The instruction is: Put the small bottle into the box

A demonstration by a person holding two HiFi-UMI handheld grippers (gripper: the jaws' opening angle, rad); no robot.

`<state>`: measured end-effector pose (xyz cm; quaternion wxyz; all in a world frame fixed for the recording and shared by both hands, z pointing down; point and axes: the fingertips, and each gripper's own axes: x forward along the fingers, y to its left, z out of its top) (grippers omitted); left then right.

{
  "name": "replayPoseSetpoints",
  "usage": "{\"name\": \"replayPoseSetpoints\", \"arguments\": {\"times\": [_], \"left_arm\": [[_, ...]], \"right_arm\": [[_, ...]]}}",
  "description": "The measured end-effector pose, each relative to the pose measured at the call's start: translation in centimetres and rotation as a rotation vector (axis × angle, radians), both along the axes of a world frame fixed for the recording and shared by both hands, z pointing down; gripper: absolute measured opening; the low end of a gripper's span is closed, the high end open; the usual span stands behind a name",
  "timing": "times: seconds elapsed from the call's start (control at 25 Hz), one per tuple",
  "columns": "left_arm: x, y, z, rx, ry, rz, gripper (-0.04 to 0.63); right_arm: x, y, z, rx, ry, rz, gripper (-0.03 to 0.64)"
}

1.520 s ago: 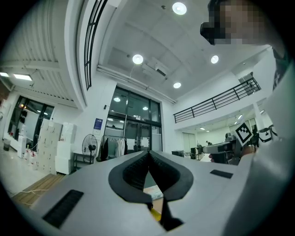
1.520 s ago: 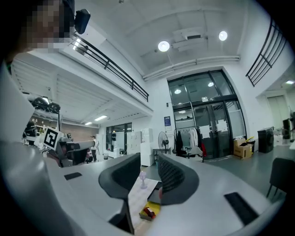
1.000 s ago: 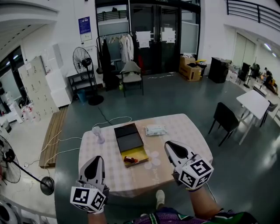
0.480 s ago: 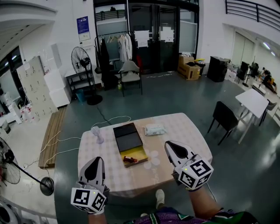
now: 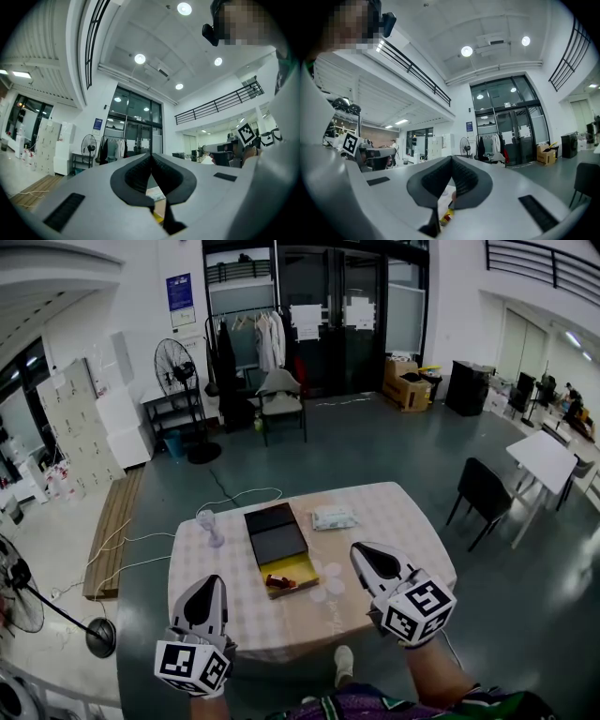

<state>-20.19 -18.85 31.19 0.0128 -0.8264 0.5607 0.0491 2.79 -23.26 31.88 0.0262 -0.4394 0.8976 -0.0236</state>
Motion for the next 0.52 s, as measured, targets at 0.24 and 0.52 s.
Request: {"name": "replayPoseSetpoints", "arguments": {"times": [0.24, 0.52], "left_arm": [[0.48, -0.61, 0.41, 0.005, 0.0, 0.01, 0.023], [0.67, -0.83, 0.33, 0.013, 0.0, 0.024, 0.023]], "right_arm": [[0.12, -0.52, 0.45, -0.001, 0.013, 0.0, 0.005], [0.2, -0.44, 0.0, 0.002, 0.019, 0.009, 0.006]]}}
